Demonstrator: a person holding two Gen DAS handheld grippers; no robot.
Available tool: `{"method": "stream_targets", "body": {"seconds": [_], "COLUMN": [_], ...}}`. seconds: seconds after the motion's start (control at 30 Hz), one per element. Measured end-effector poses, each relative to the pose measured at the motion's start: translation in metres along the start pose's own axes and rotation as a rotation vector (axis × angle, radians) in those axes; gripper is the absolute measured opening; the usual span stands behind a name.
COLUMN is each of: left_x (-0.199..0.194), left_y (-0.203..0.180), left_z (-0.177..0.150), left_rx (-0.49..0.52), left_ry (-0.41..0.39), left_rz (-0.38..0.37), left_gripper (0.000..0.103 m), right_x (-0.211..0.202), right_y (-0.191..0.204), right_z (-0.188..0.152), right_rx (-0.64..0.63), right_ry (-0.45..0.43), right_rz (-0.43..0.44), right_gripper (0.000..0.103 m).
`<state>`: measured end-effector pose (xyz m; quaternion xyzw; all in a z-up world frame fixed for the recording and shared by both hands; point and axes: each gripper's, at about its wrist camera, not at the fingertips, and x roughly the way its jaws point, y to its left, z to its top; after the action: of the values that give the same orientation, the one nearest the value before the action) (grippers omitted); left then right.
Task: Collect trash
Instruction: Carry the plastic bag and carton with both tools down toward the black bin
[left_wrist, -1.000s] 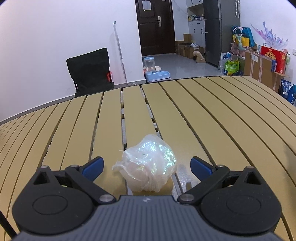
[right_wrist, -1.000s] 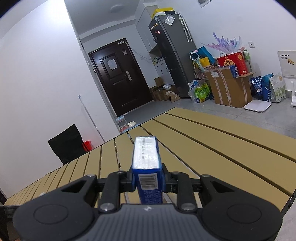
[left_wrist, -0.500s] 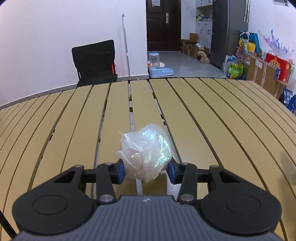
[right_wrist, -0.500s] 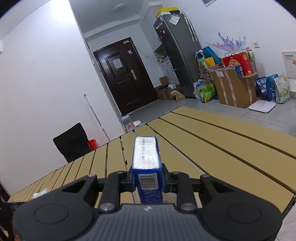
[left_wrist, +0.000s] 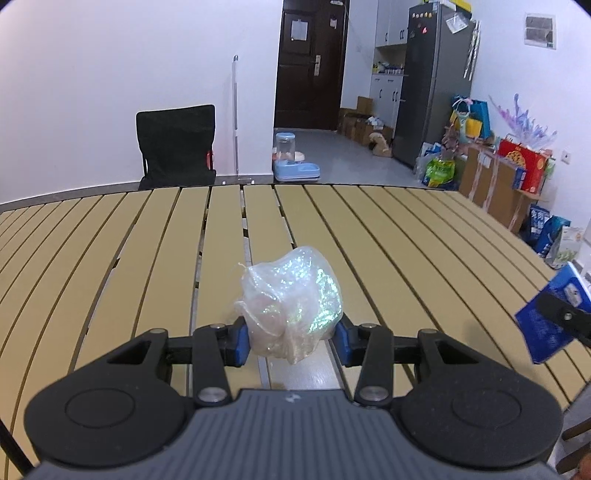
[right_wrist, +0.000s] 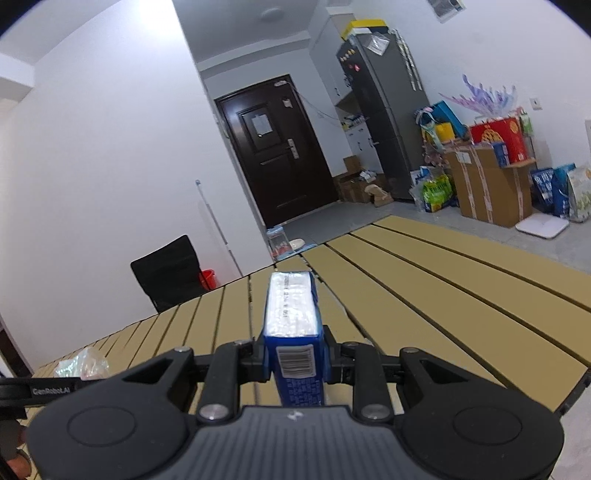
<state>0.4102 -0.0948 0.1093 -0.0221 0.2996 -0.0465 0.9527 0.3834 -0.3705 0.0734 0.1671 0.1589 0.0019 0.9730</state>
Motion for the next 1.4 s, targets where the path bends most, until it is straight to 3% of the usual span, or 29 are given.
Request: {"method": "stream_targets", "body": {"seconds": [0.67, 1.4], "left_x": [-0.080, -0.170], "left_y": [0.010, 0.022], "left_z": [-0.053, -0.119], "left_rx": [-0.037, -0.028], "left_ry": [-0.014, -0.043], "left_rz": [0.010, 0.024], "left_gripper": [0.043, 0.043], "right_x": [-0.101, -0.179], "right_y": [0.032, 0.063], "right_z": [-0.040, -0.112], "right_rx": [-0.120, -0.170], "right_ry": [-0.029, 0.056], "right_rz": [0.075, 0.151], "right_gripper": [0.023, 0.023]}}
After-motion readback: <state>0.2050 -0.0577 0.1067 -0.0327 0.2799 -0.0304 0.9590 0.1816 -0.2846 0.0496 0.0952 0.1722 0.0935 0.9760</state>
